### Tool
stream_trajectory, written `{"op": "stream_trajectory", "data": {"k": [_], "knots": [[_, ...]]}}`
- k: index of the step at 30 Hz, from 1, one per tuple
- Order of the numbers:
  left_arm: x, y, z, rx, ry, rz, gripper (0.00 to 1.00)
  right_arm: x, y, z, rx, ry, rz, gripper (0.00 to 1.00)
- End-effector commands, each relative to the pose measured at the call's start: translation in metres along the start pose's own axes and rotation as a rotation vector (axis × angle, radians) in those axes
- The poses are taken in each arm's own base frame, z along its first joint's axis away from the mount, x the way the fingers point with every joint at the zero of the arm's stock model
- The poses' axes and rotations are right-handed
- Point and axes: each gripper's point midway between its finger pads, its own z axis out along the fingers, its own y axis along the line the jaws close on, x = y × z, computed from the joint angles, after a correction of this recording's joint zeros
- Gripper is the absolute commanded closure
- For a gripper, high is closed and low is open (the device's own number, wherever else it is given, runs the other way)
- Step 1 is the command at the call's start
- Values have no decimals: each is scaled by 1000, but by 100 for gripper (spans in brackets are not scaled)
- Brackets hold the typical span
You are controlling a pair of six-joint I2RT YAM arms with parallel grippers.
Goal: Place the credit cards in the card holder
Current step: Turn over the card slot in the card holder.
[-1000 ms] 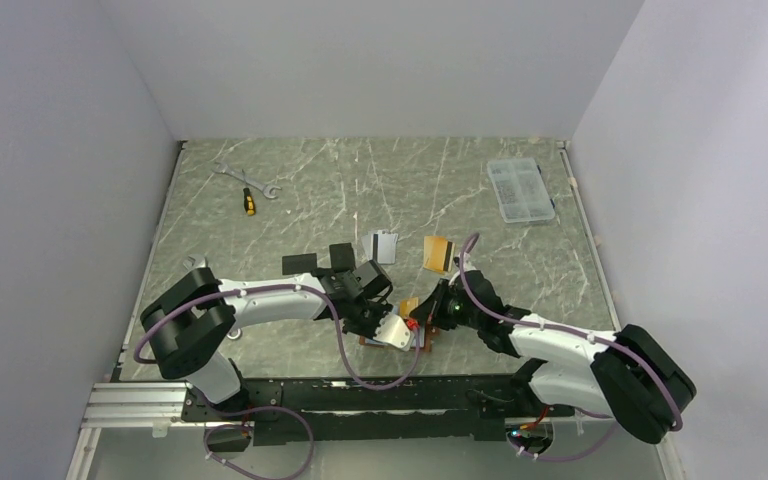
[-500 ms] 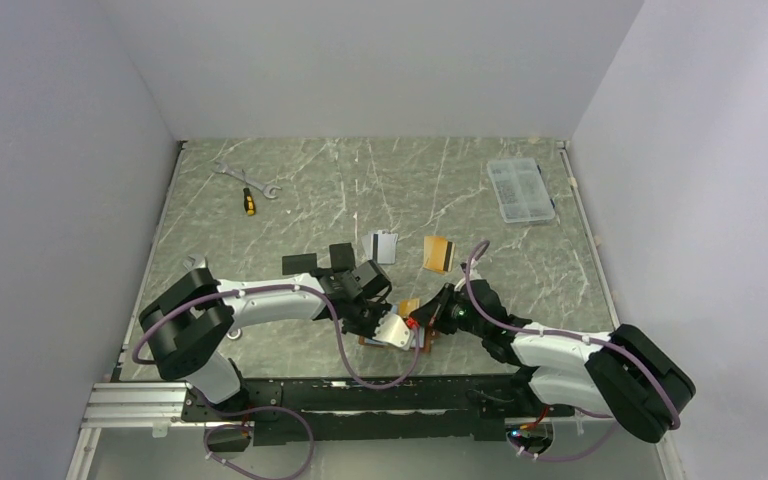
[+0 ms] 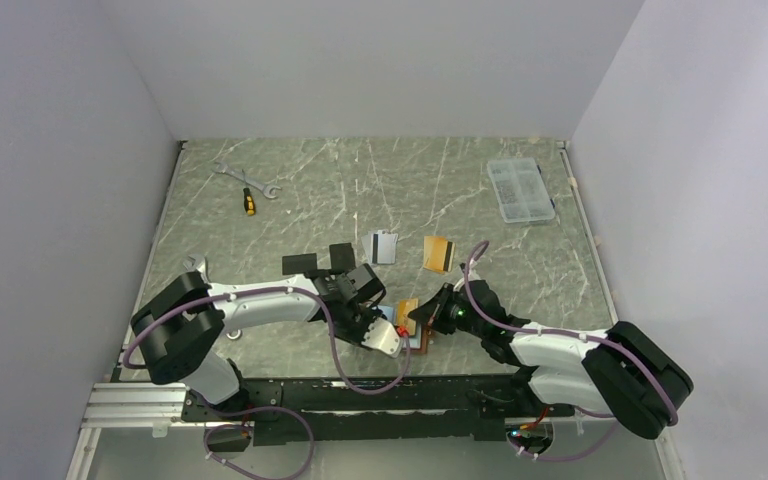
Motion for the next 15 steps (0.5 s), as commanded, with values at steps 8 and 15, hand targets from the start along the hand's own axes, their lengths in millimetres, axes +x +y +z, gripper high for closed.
{"op": "stream_trajectory", "data": {"k": [8,15], "knots": [[11,3,14,-28,31,92,71,-9,20,5,-39,-17,-34,100],[-4,-12,17,6,-5,32,87,-14,19,2,-38,-32,-32,100]]}}
